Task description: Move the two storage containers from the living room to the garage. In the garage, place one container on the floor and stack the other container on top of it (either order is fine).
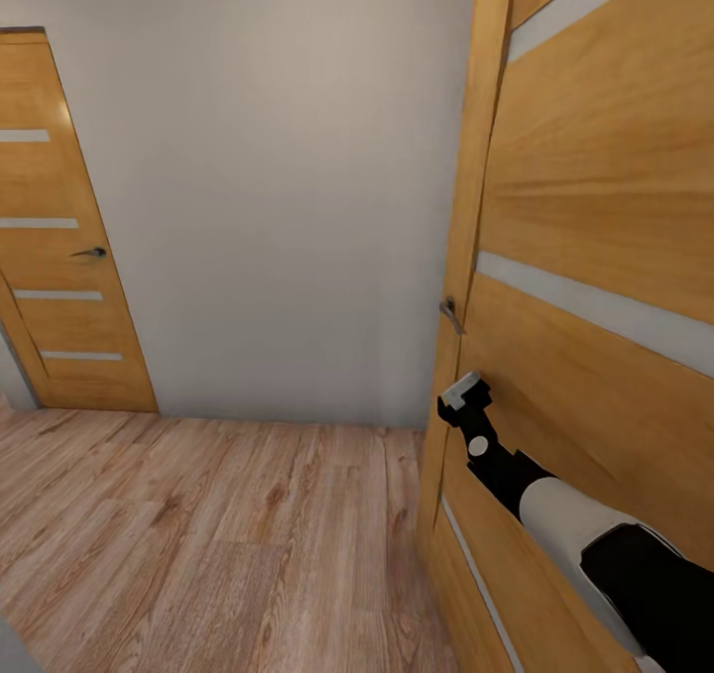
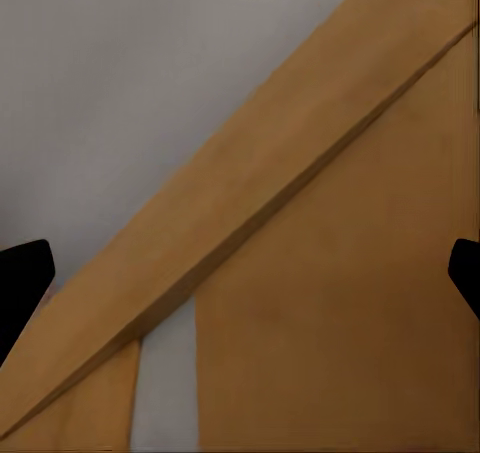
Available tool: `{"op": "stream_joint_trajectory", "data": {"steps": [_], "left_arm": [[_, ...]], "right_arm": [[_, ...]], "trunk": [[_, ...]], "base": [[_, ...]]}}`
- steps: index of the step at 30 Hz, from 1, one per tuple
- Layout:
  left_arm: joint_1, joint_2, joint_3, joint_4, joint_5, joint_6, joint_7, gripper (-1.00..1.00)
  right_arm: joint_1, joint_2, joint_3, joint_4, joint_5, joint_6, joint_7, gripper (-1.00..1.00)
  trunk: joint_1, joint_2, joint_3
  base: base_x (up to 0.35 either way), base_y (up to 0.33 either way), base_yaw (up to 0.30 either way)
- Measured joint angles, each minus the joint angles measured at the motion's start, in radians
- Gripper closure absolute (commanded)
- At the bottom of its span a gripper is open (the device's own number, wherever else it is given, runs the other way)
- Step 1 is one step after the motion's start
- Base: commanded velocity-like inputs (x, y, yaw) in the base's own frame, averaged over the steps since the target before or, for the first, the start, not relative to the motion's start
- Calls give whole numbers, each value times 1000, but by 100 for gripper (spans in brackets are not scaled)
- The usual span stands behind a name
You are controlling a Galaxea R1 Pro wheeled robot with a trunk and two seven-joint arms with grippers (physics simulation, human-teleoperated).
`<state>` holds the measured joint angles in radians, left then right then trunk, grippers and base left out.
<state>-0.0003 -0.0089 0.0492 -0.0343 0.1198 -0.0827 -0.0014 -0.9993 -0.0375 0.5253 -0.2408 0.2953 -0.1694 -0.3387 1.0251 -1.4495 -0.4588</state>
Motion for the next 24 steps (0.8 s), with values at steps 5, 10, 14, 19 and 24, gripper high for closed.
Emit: {"op": "stream_joint_trajectory", "data": {"steps": [5,10,14,19,24], "left_arm": [[0,0,0,0,0,0,0,-100],[0,0,0,0,0,0,0,-100],[0,0,0,0,0,0,0,-100],[0,0,0,0,0,0,0,-100],[0,0,0,0,0,0,0,-100]], "right_arm": [[0,-26,-8,1,-2,0,-1,-100],[0,-39,-7,1,-3,1,4,-100],[0,-45,-5,1,-3,1,5,-100],[0,-59,-2,2,-26,1,-2,-100],[0,-96,-1,4,-92,0,-2,-100]], "trunk": [[0,0,0],[0,0,0],[0,0,0],[0,0,0],[0,0,0]], "base": [[0,0,0],[0,0,0],[0,0,0],[0,0,0],[0,0,0]]}}
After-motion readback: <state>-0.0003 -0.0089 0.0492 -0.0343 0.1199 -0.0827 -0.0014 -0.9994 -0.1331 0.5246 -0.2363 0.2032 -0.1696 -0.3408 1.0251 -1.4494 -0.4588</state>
